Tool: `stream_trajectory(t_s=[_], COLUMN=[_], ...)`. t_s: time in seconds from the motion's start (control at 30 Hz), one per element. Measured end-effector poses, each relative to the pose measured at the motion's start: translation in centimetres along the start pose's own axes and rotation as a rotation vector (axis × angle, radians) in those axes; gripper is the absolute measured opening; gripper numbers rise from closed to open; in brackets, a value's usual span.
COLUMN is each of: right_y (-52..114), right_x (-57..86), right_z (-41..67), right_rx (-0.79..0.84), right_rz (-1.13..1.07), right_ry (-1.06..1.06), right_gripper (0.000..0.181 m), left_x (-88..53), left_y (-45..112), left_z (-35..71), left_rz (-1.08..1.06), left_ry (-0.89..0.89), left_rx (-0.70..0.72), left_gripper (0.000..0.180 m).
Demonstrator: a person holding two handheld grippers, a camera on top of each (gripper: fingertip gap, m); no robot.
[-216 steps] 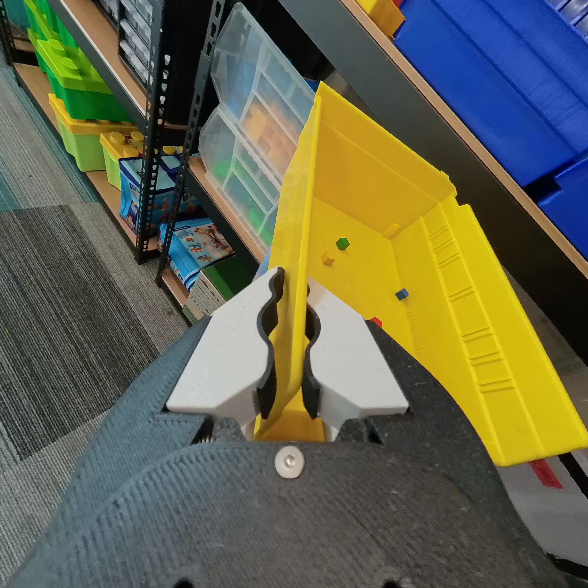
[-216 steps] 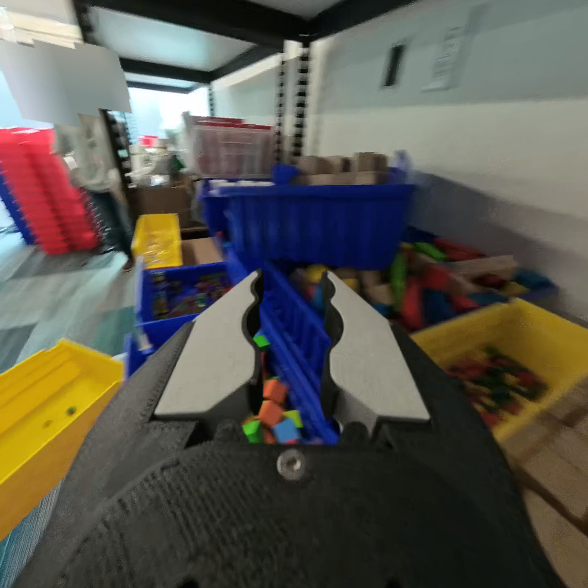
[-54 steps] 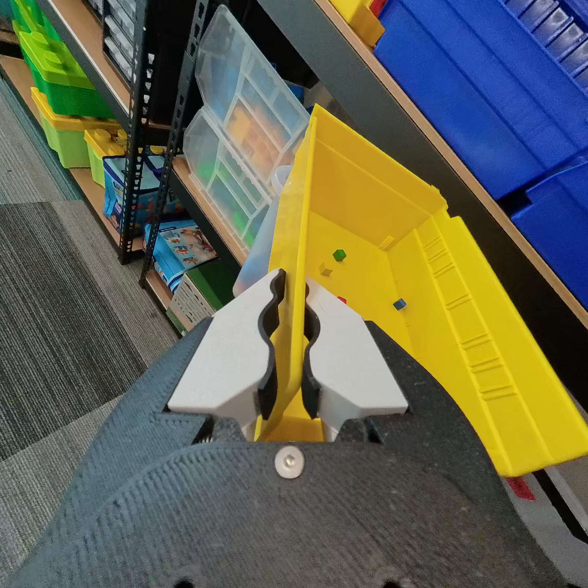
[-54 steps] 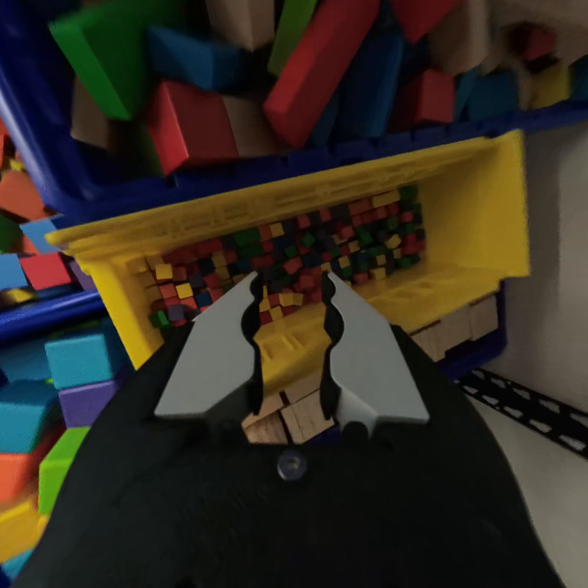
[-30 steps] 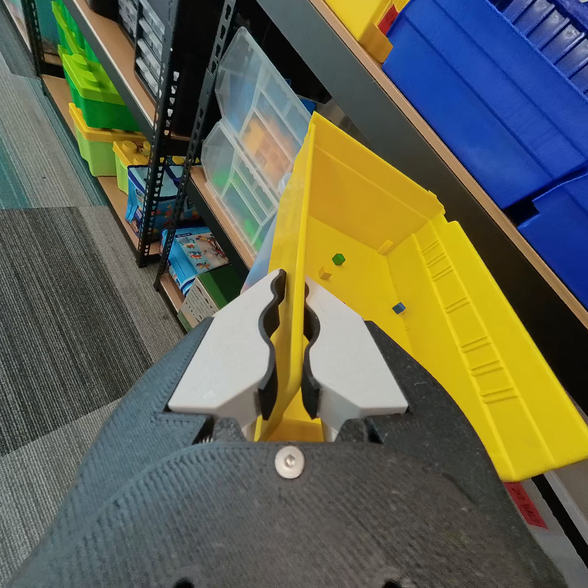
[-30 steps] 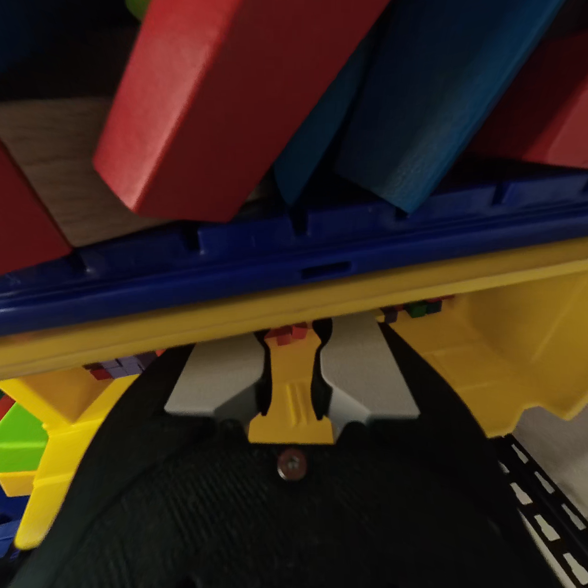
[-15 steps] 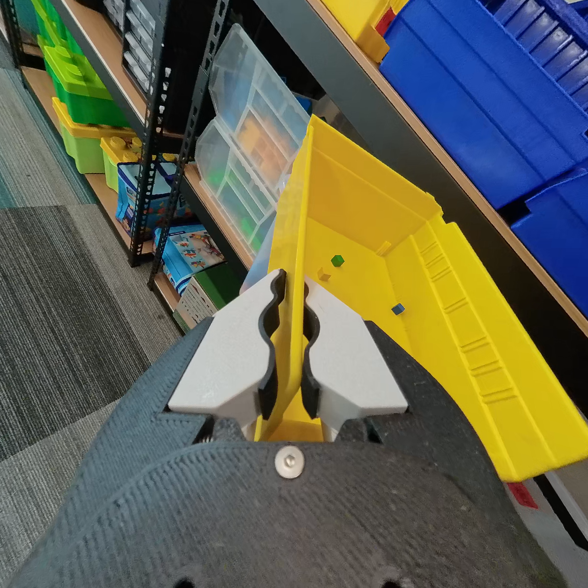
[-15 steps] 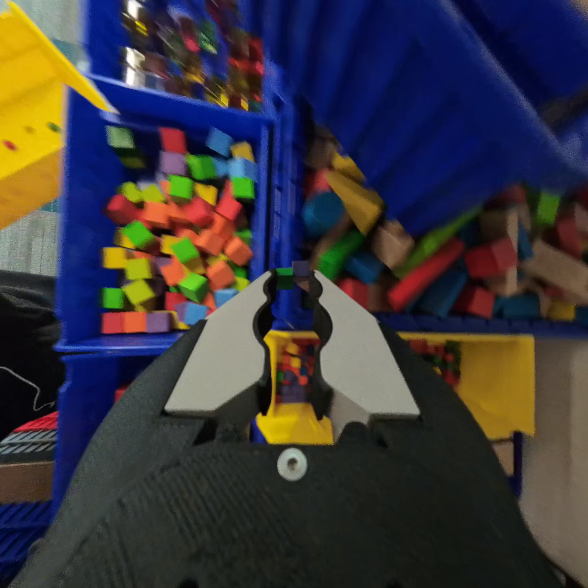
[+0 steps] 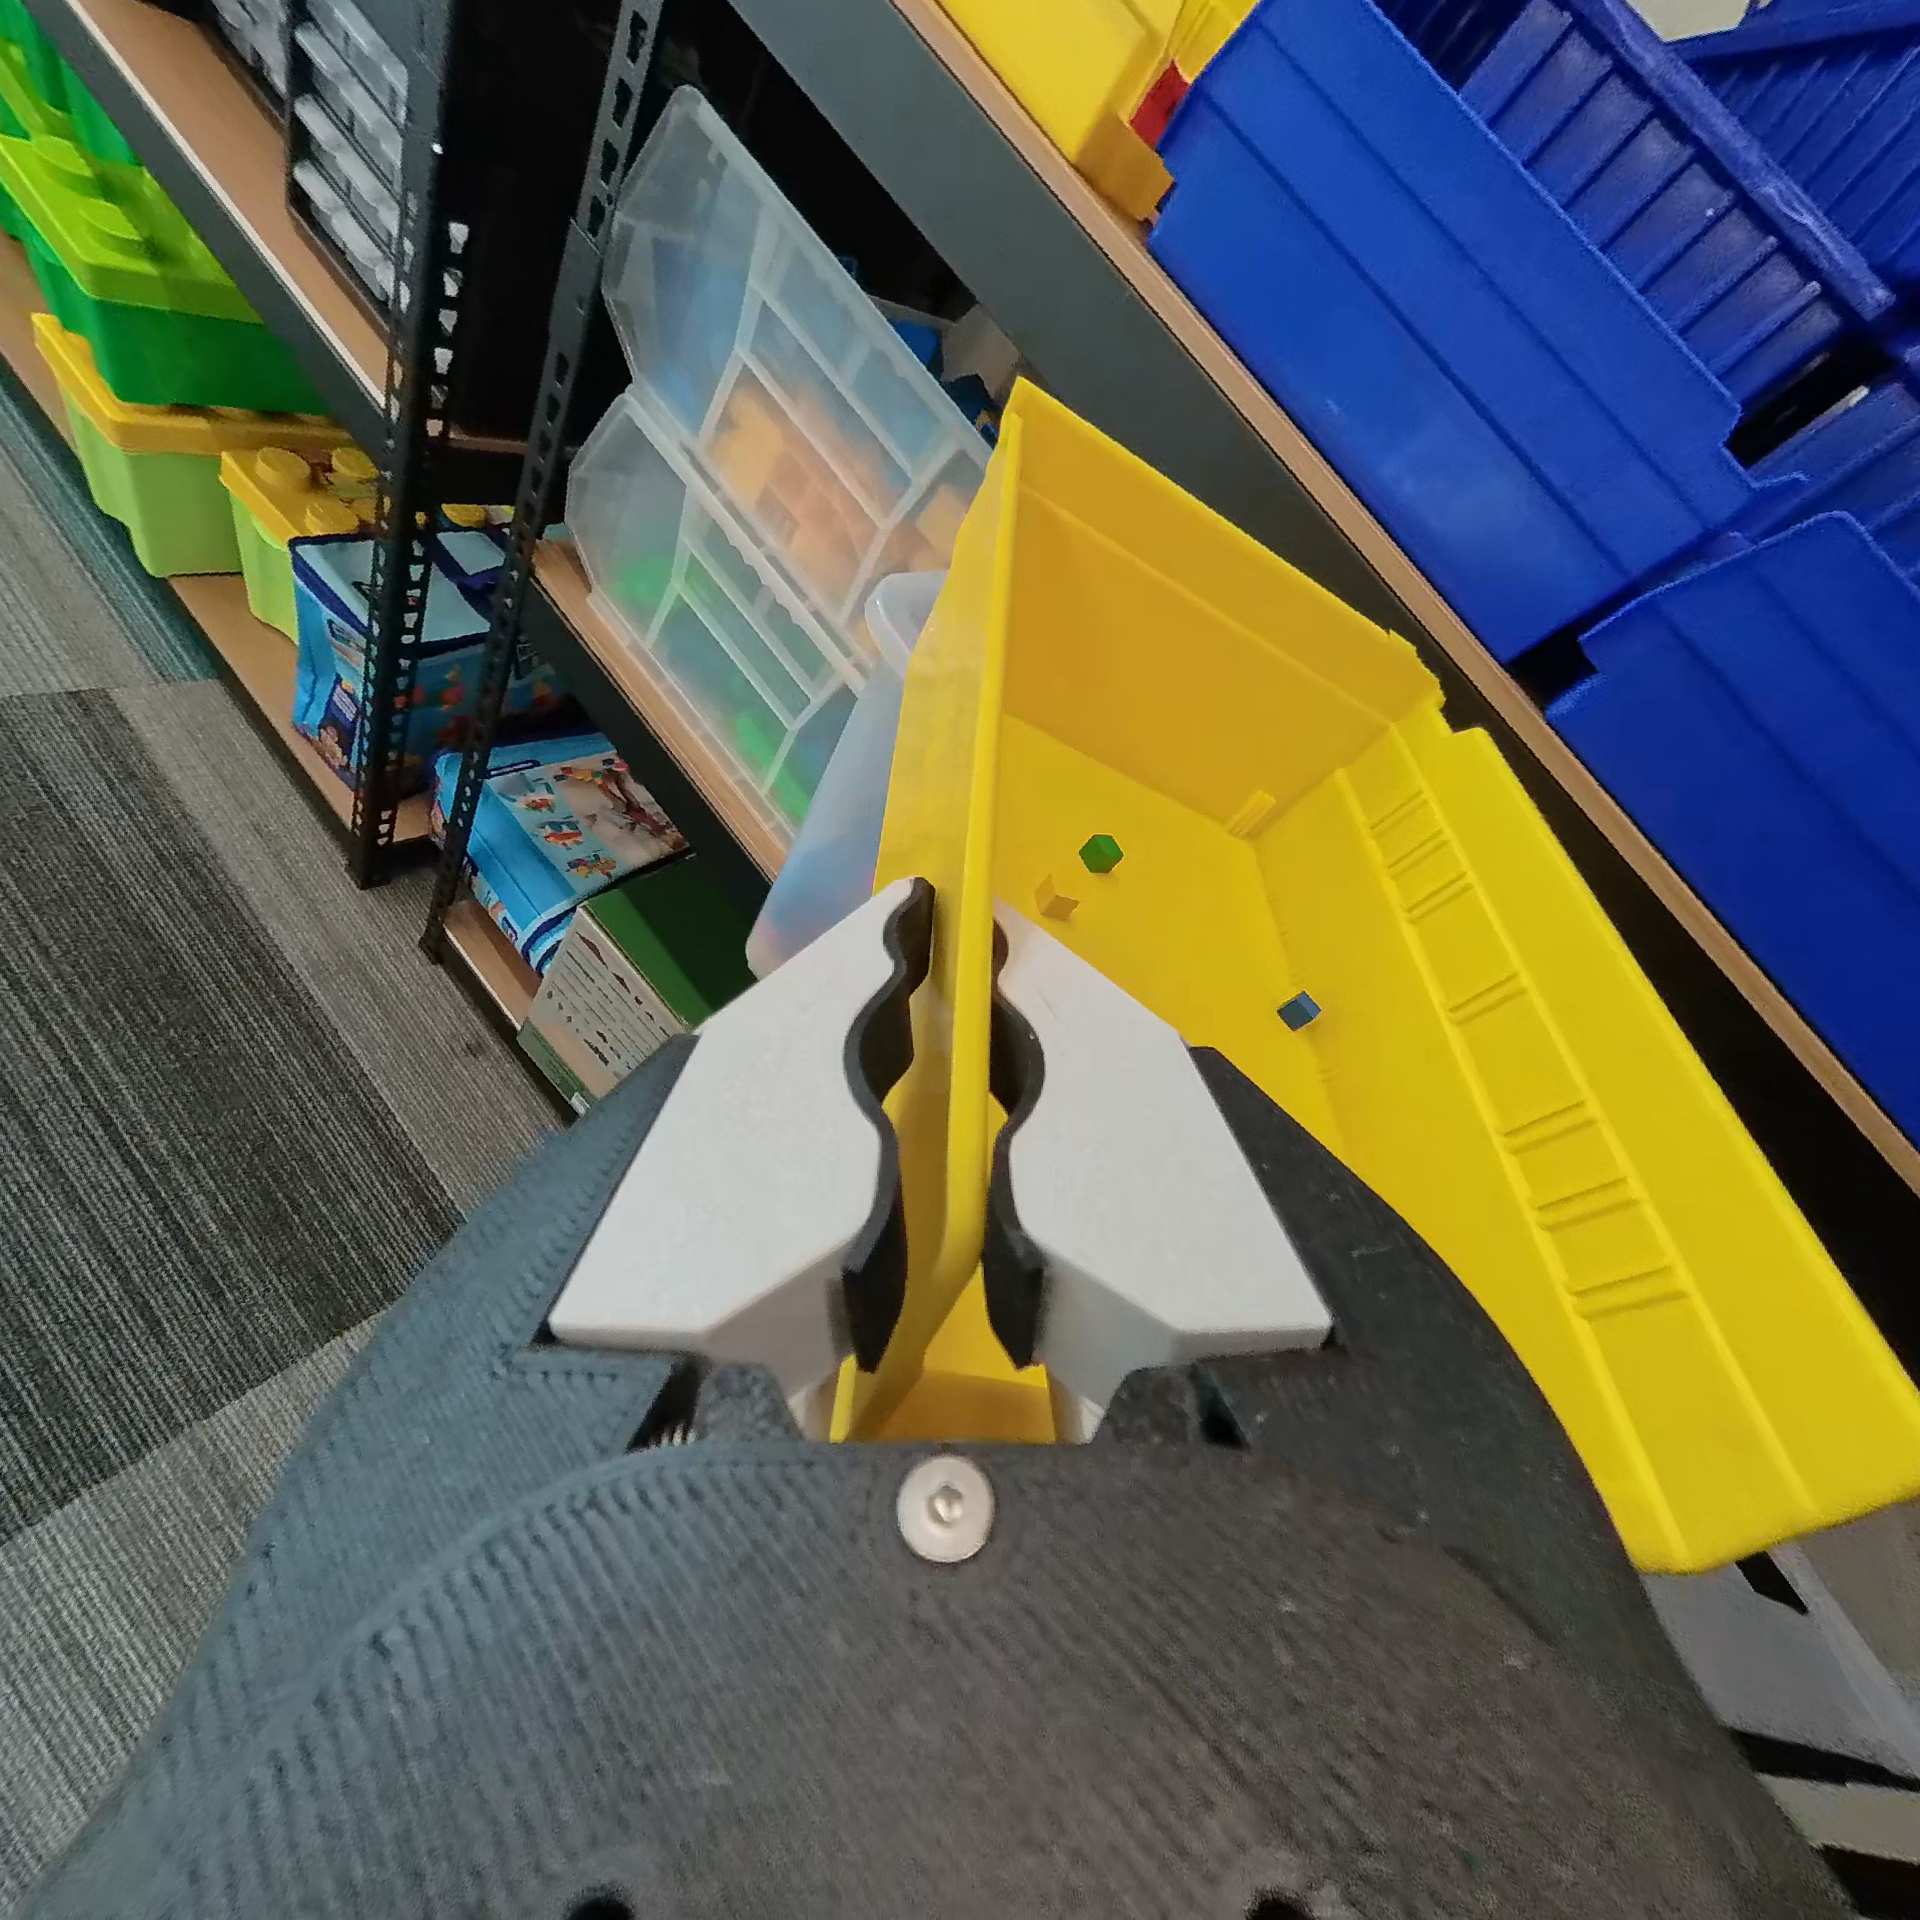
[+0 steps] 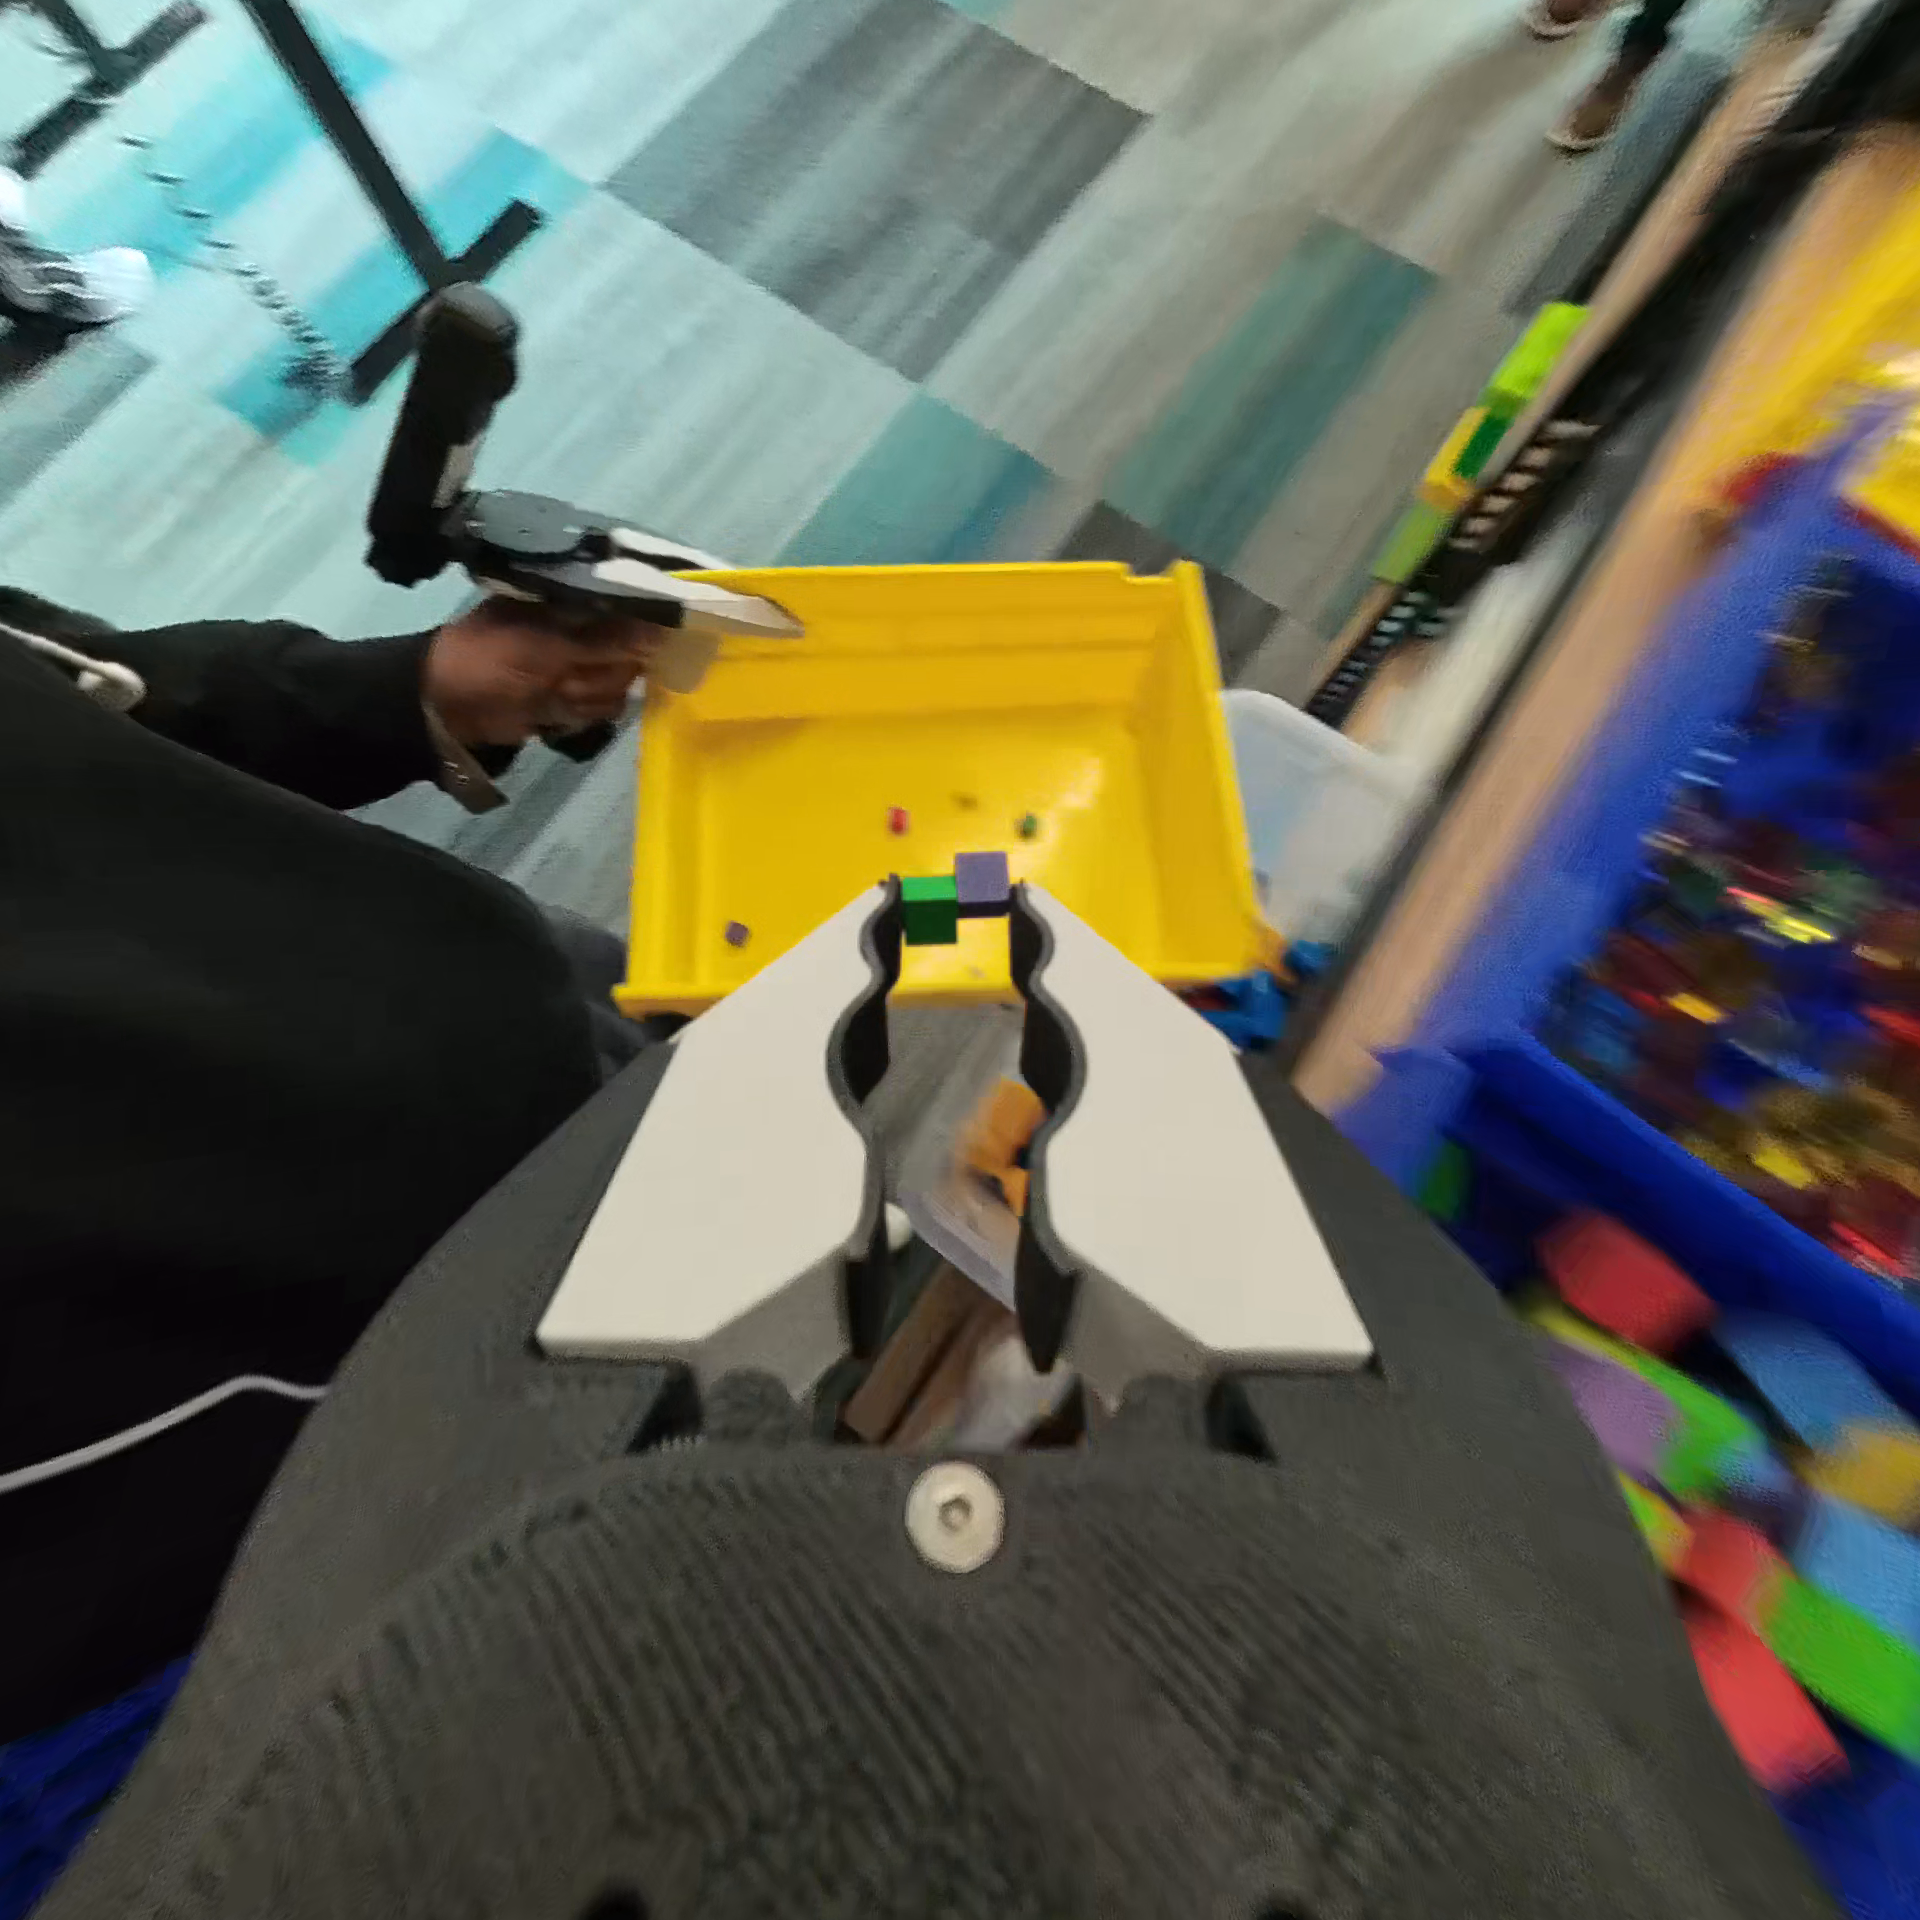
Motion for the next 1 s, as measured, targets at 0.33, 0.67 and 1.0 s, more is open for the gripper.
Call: stream_trajectory(t_s=[0.33, 0.67, 1.0], right_y=[21.0, 24.8, 22.9], right_x=[-8.8, -9.1, -8.0], right_z=[-0.8, -1.8, -3.3], right_rx=[-0.179, -0.161, -0.042], right_rz=[0.209, 0.057, 0.039], right_ry=[-0.008, 0.006, 0.100], right_gripper=[0.018, 0.018, 0.028], left_x=[-1.3, -2.8, -1.3], left_y=[-3.5, -4.0, -2.1], left_z=[-0.9, -1.2, -1.4], left_rz=[0.003, 0.044, 0.026], left_ry=[-0.015, -0.037, -0.034], left_rx=[0.001, -0.001, -0.016], left_gripper=[0.000, 0.000, 0.000])
Point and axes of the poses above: each gripper's, where its closed fingertips meet, y out along the fingers, z out of its top, x = y × z across the jaws, the point moved 5 cm from there along -y, back along the fingers, and after that the axes turned 11 degrees about -x, right-handed, at the moved point
